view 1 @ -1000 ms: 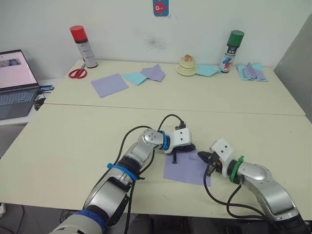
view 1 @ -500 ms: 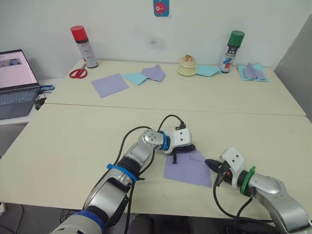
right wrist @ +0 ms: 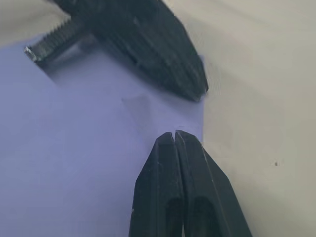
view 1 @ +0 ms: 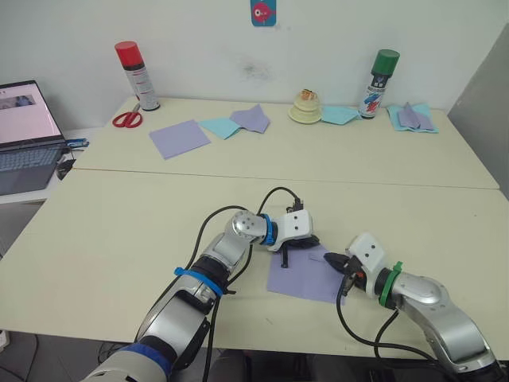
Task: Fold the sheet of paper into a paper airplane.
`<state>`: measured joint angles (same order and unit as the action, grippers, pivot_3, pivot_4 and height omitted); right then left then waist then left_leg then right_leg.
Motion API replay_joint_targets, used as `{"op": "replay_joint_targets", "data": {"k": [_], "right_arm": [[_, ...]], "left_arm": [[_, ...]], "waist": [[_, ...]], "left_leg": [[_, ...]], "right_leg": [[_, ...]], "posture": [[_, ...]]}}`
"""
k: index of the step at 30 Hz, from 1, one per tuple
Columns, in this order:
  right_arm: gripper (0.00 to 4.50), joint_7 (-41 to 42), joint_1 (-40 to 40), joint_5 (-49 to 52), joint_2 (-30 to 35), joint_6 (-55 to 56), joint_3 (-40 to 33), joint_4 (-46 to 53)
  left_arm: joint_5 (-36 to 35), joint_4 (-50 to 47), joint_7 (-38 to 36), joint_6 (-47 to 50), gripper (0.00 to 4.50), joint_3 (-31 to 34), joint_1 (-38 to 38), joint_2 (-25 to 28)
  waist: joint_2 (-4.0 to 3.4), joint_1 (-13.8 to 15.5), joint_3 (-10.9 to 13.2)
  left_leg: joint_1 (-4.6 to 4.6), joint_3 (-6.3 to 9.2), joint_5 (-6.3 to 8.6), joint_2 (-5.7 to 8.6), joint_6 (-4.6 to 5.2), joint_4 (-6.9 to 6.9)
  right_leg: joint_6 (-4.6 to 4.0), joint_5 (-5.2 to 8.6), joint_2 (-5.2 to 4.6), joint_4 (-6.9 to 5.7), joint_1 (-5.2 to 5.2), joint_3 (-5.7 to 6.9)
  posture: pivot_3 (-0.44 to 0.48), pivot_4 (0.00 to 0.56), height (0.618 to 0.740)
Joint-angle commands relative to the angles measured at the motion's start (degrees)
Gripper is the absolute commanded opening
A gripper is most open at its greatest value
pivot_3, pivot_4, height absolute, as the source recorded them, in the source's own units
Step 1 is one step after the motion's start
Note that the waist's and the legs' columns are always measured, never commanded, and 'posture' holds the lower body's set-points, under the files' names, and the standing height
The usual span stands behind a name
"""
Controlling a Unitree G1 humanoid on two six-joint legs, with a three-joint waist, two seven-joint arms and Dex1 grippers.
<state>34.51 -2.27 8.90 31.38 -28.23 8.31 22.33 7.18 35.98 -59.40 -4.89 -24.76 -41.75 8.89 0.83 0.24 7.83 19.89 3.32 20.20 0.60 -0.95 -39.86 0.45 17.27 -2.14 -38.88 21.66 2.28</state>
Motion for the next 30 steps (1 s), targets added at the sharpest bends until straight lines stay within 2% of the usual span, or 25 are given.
{"op": "replay_joint_targets", "data": {"k": [1,8,16,30], "right_arm": [[0.06,-0.34,-0.04,-2.3,1.01,-1.33,1.7,-1.05],[0.06,0.05,-0.08,-3.87,2.08,-2.49,3.64,-1.84],[0.06,0.4,0.52,-4.6,1.79,-3.28,5.23,-1.88],[0.06,0.06,1.71,-5.29,2.0,-4.25,6.18,-2.7]], "left_arm": [[1.06,-2.84,-0.84,2.9,0.0,-1.8,1.25,-0.22],[0.55,-9.46,-0.37,8.06,0.0,-3.12,2.07,-1.93],[4.05,-0.37,5.16,5.06,0.0,-4.0,1.17,-2.31],[2.85,9.58,9.83,1.16,0.0,0.29,-2.45,1.43]], "waist": [[0.0,-0.02,0.0],[0.0,-0.02,0.0],[0.04,-0.14,-0.03],[0.08,-0.38,-0.07]], "left_leg": [[0.0,0.0,0.0,0.0,0.0,0.0],[0.0,0.01,0.0,0.0,0.0,-0.01],[-0.06,0.01,0.0,-0.01,0.0,-0.02],[-0.16,0.03,0.0,-0.05,0.01,0.0]], "right_leg": [[0.0,0.0,0.0,-0.01,0.0,0.0],[0.0,0.0,0.0,-0.01,0.0,0.0],[0.0,0.0,0.0,-0.02,-0.06,0.0],[0.0,0.0,0.05,-0.05,-0.13,0.02]], "posture": [[0.0,0.15,0.717],[0.0,0.15,0.717],[0.0,0.15,0.717],[0.0,0.15,0.717]]}}
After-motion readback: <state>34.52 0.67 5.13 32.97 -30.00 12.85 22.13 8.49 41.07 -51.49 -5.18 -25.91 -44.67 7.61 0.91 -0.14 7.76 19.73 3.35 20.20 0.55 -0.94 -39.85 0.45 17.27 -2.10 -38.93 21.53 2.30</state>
